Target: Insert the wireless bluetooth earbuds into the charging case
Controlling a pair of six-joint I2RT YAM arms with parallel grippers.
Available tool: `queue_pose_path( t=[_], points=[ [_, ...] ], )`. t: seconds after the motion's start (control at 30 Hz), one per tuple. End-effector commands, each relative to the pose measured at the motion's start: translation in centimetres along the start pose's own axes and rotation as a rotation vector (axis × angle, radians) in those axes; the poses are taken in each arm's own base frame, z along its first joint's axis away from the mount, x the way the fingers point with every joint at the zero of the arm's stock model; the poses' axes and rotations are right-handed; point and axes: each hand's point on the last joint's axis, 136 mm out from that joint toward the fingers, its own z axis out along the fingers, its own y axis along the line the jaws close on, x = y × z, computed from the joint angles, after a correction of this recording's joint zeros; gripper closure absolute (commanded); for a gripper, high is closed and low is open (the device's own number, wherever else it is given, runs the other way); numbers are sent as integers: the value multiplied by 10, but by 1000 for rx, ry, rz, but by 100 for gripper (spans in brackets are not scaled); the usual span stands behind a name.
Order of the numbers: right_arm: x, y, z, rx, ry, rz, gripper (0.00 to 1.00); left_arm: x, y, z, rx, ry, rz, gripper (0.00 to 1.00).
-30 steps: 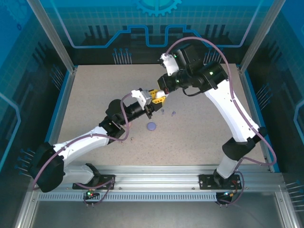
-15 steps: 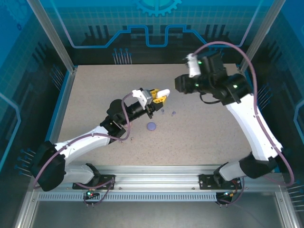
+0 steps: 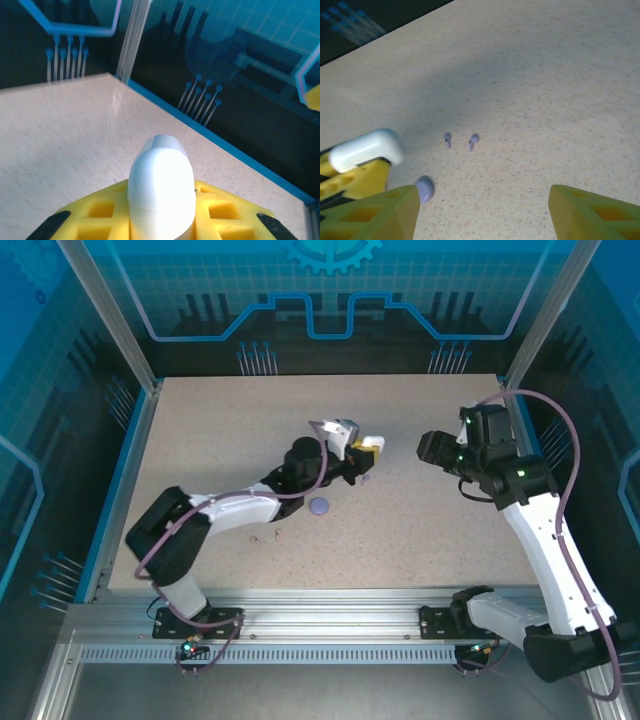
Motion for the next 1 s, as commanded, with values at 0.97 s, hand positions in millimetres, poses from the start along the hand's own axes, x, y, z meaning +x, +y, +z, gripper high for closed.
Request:
queue_pose_path(
  t=[0.97],
  points=[
    [-41, -58, 4, 7, -126, 260, 27, 191, 15, 173, -303, 477, -764, 68]
  ],
)
